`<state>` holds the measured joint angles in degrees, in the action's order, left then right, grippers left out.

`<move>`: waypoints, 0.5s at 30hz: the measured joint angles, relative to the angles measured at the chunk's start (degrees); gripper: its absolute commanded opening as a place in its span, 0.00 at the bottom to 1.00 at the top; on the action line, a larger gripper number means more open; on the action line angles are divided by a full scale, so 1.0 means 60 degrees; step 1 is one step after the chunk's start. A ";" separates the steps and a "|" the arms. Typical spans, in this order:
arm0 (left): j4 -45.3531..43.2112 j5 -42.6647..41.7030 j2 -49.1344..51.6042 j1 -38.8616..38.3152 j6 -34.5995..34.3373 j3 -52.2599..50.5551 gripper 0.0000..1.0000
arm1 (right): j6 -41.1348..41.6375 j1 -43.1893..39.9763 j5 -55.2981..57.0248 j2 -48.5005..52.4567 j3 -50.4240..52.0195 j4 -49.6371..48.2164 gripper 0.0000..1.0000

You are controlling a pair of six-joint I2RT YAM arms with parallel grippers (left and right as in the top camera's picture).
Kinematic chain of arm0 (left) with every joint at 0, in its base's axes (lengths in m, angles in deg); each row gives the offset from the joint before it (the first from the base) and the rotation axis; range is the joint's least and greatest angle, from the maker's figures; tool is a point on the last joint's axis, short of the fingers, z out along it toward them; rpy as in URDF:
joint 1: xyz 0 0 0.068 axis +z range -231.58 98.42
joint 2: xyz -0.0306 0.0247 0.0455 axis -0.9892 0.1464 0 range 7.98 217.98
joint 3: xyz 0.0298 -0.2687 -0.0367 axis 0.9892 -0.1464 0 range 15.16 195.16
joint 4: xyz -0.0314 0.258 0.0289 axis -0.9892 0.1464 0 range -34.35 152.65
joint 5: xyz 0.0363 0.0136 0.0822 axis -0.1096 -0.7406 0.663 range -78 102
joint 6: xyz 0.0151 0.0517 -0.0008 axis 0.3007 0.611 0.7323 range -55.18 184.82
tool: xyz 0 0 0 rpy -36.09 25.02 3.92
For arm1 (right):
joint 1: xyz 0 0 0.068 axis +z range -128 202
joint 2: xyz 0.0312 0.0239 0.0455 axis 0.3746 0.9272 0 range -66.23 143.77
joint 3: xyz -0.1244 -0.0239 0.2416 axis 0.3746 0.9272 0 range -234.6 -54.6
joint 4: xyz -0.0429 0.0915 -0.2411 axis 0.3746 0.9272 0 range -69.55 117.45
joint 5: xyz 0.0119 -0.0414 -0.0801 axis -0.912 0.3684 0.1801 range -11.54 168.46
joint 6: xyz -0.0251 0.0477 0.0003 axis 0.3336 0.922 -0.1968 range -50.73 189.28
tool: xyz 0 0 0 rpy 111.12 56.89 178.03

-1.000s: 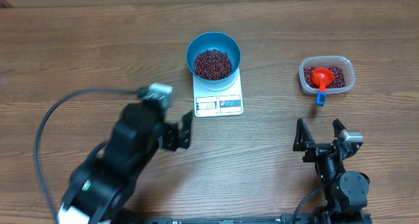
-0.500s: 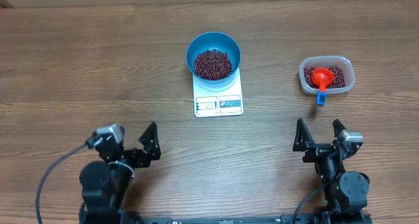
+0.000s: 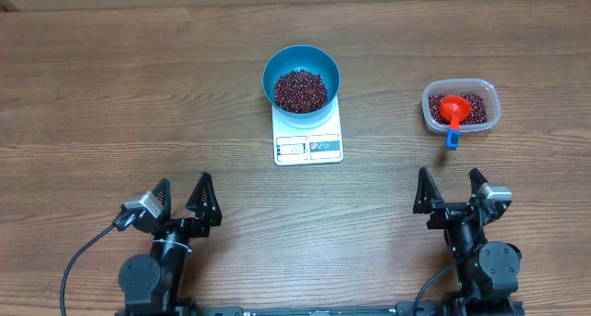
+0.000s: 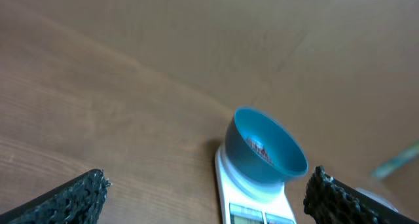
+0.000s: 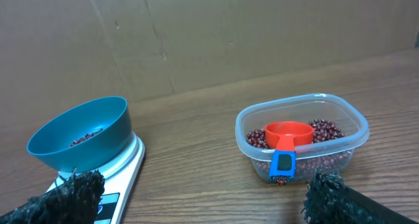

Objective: Scoop item into bowl and weigh 150g on scale

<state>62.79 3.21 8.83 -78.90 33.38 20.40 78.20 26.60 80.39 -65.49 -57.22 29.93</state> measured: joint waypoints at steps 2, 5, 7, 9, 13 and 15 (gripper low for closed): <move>-0.0780 0.0087 0.0000 0.0011 -0.0036 -0.0393 1.00 | 0.0004 0.0000 -0.0004 0.0000 0.0000 -0.0004 1.00; -0.0903 0.0222 -0.0011 0.0011 -0.0109 -0.0725 0.99 | 0.0004 0.0000 -0.0004 0.0000 0.0000 -0.0007 1.00; -0.0790 0.0302 -0.0011 0.0011 -0.0146 -0.0765 0.99 | 0.0004 0.0000 0.0000 0.0000 0.0000 -0.0004 1.00; -0.0550 0.0364 -0.0015 0.0011 -0.0106 -0.0780 1.00 | 0.0004 0.0000 0.0000 0.0000 0.0000 -0.0004 1.00; -0.0550 0.0364 -0.0018 0.0011 0.0313 -0.0780 1.00 | 0.0000 0.0000 0.0000 0.0000 0.0000 -0.0004 1.00; -0.0550 0.0368 -0.0018 0.0011 0.0470 -0.0780 0.99 | 0.0000 0.0000 0.0000 0.0000 0.0000 -0.0004 1.00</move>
<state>59.49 5.41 8.72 -78.84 36.20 15.72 78.20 26.60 80.39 -65.49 -57.22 29.90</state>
